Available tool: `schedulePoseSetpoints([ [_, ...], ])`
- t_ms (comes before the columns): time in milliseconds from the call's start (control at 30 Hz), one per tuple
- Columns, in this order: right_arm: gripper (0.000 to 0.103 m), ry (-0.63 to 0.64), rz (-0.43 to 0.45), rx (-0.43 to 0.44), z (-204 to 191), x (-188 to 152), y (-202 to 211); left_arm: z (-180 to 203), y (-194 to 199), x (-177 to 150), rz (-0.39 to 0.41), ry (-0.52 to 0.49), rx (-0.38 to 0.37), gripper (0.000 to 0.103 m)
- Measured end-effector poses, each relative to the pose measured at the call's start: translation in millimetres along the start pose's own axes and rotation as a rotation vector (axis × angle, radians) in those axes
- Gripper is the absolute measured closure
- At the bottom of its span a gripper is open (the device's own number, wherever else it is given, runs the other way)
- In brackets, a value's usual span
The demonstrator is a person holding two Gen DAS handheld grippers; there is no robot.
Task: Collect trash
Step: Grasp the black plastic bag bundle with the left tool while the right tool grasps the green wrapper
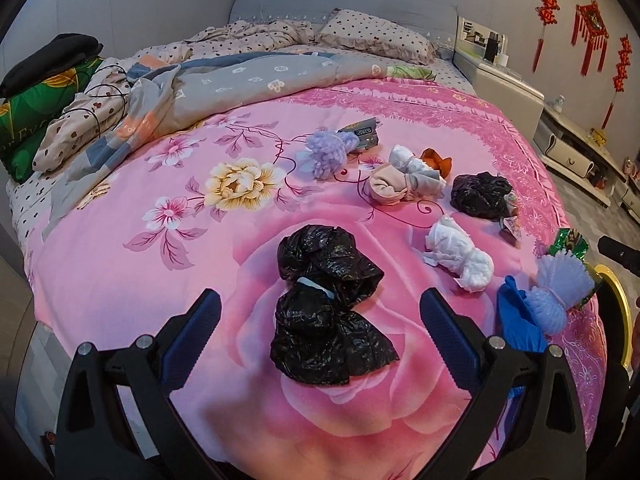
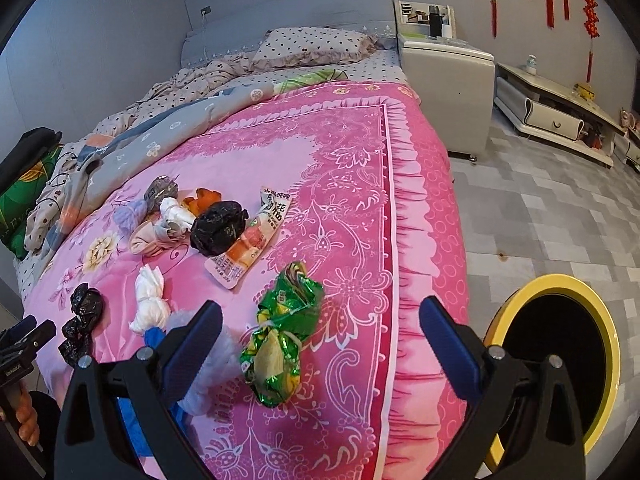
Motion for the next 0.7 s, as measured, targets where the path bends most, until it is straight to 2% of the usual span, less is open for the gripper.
schedulePoseSetpoints([
  [133, 0.008, -0.024, -0.048, 0.0, 3, 3, -16, -2, -11, 7, -0.002, -0.03, 0.046, 0.007],
  [267, 0.008, -0.008, -0.055, -0.018, -3, 3, -24, -2, -25, 12, -0.016, -0.042, 0.047, 0.007],
  [467, 0.008, 0.002, -0.066, -0.017, -8, 3, -38, 0, -46, 12, -0.044, -0.049, 0.02, 0.007],
  [600, 0.008, 0.011, -0.041, -0.013, -10, 4, -40, 4, -57, 12, -0.044, -0.079, 0.025, 0.008],
  [700, 0.008, 0.012, -0.038, 0.0, -12, 3, -43, 9, -63, 11, -0.052, -0.079, -0.015, 0.007],
])
Point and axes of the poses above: each gripper's, at about its wrist camera, not at the fingertips, and y roughly against the way its jaws point, z to its right, x to its top, the point moved 5 cm from there along -y, roughly the way its jaws point, and after that the axes turned 2 degrees about -z, right-handed, at the moved point
